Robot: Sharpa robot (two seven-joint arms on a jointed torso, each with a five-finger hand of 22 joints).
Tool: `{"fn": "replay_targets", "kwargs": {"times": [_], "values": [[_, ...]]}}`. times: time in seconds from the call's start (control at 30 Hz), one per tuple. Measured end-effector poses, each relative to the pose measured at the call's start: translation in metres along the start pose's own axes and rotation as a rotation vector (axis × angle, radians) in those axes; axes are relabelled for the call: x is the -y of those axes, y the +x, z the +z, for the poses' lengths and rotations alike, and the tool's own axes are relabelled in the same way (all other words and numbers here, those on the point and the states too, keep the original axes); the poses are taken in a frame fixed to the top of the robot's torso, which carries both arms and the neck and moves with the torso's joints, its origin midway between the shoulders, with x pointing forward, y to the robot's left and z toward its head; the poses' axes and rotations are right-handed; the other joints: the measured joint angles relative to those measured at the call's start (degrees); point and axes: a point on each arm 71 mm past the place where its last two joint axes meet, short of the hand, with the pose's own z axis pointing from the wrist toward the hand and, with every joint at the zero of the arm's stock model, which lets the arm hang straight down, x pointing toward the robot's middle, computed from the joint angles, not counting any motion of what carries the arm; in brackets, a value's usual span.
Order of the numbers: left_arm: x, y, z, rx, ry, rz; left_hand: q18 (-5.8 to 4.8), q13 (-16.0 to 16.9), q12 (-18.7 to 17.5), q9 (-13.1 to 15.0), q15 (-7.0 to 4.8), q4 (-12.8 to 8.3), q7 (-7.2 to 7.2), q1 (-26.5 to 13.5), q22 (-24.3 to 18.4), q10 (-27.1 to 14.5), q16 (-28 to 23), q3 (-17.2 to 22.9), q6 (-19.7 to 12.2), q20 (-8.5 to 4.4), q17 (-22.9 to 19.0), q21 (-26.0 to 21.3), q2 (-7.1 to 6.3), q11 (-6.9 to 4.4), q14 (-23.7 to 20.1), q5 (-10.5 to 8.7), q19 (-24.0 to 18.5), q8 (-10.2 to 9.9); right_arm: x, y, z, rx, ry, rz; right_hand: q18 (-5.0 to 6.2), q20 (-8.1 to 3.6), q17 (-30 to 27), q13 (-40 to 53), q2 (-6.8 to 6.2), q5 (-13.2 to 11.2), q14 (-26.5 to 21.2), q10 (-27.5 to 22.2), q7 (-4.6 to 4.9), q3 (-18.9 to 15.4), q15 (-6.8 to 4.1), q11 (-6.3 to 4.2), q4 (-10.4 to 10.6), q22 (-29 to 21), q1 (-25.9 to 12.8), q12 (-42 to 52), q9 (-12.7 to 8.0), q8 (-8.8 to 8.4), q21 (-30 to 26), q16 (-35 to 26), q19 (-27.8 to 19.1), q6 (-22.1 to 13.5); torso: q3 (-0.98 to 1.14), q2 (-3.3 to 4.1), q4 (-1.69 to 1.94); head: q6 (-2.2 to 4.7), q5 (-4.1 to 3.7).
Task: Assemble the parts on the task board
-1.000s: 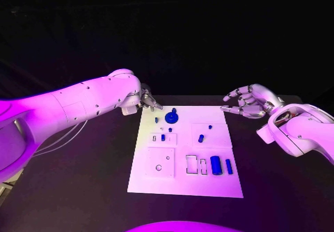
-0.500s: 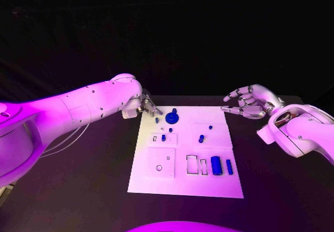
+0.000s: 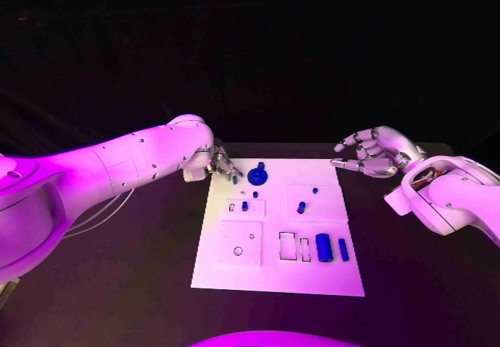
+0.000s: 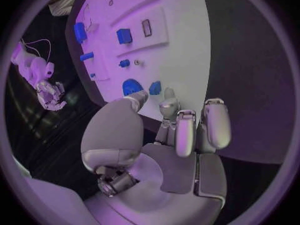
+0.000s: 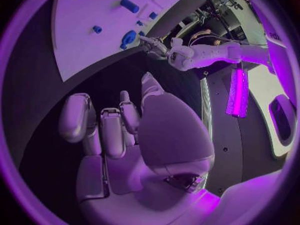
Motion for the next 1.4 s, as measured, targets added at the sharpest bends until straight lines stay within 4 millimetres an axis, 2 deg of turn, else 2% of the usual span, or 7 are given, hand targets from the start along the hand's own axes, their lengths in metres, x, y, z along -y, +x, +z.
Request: {"fn": "replay_targets", "kwargs": {"times": [0.3,0.5,0.67,0.73,0.9,1.07,1.4], "values": [[0.000,0.001,0.000,-0.008,0.007,-0.012,0.00,0.25,0.00,0.67,0.00,0.00,-0.21,1.44,0.17,0.02,0.00,0.00,0.61,0.00,0.00,0.00,1.44,-0.40,0.00,0.00,0.00,1.15,0.000,0.000,0.000,0.000,0.001,0.000,0.00,0.00,0.10,0.00,0.00,0.00,0.00,0.00,0.00,0.00,0.00,0.00,0.00,0.00,0.00,0.00,0.00,0.00,0.00,0.00,0.00,0.00,0.01,0.02,0.00,-0.11,0.09],[0.001,0.002,0.000,-0.011,0.012,-0.019,0.00,0.34,0.00,1.38,-0.16,-0.25,-0.41,2.59,0.21,0.22,0.00,0.25,0.82,0.00,0.00,0.00,1.49,-0.61,0.16,0.00,0.00,2.02,0.000,0.000,0.000,0.000,0.001,0.000,0.00,0.00,0.10,0.00,0.00,0.00,0.00,0.00,0.00,0.00,0.00,0.00,0.00,0.00,0.00,0.00,0.00,0.00,0.00,0.00,0.00,0.00,0.02,0.03,0.01,-0.19,0.08],[0.002,0.003,0.000,-0.016,0.020,-0.028,-0.01,0.36,0.00,3.38,-0.78,-0.46,-0.99,6.54,0.45,0.24,0.00,2.26,0.65,-0.44,0.00,0.00,2.56,-1.03,0.09,0.00,-0.01,4.10,0.000,0.000,0.001,-0.001,0.001,0.000,0.00,0.00,0.10,0.00,0.31,0.00,0.00,0.00,0.00,0.00,0.00,0.00,0.00,0.00,-0.31,0.00,0.00,0.23,-0.23,0.00,0.00,0.00,0.02,0.03,0.01,-0.34,0.05],[0.002,0.003,0.000,-0.020,0.023,-0.033,0.00,0.43,0.00,4.23,-0.85,-0.77,-1.20,8.52,0.55,0.35,0.00,3.63,0.51,-0.43,0.00,0.00,2.87,-1.55,0.01,0.00,-0.01,5.00,0.000,0.000,0.001,-0.001,0.002,0.000,-0.01,0.00,0.10,0.00,0.31,0.00,0.00,0.00,0.00,0.00,0.00,0.00,0.00,0.00,-0.31,0.00,-0.01,0.23,-0.23,0.00,0.00,0.00,0.02,0.03,0.02,-0.42,0.05],[-0.001,0.003,-0.001,-0.027,0.026,-0.050,0.00,0.50,0.00,5.98,-1.36,-1.88,-1.96,11.67,0.75,0.74,0.00,7.78,0.07,-0.97,0.00,0.00,2.83,-1.94,-0.09,-0.14,0.13,7.02,0.000,0.001,0.001,-0.001,0.002,0.000,0.00,0.00,0.10,0.00,0.31,0.00,0.00,0.00,0.00,0.00,0.00,0.00,0.00,0.00,-0.31,0.00,-0.01,0.23,-0.23,0.00,0.00,0.00,0.02,0.03,0.02,-0.51,0.00],[-0.004,0.003,-0.002,-0.037,0.030,-0.072,0.00,0.54,0.00,5.98,-1.36,-0.46,-1.94,13.12,1.01,0.73,0.00,9.36,-0.54,-1.05,0.00,0.00,2.67,-1.93,-0.09,-0.24,0.20,8.27,0.001,0.001,0.001,-0.001,0.003,0.000,0.00,0.00,0.09,0.00,0.31,0.00,0.00,0.00,0.00,0.00,0.00,0.00,0.00,0.00,-0.31,0.00,-0.01,0.23,-0.23,0.00,0.00,0.00,0.02,0.03,0.02,-0.65,-0.05],[-0.012,0.005,-0.009,-0.058,0.049,-0.122,0.00,0.89,0.35,5.98,-1.36,0.00,-1.73,13.46,1.33,1.06,0.00,9.82,-0.75,-1.04,0.00,0.00,2.85,-2.25,-0.09,-0.45,0.20,8.61,0.002,0.001,0.000,-0.001,0.007,0.000,0.00,0.00,0.09,0.00,0.31,0.00,0.00,0.00,0.00,0.00,0.00,0.00,0.00,0.00,-0.31,0.00,-0.02,0.23,-0.23,0.00,0.00,0.00,0.03,0.00,0.08,-0.77,0.09]]}}
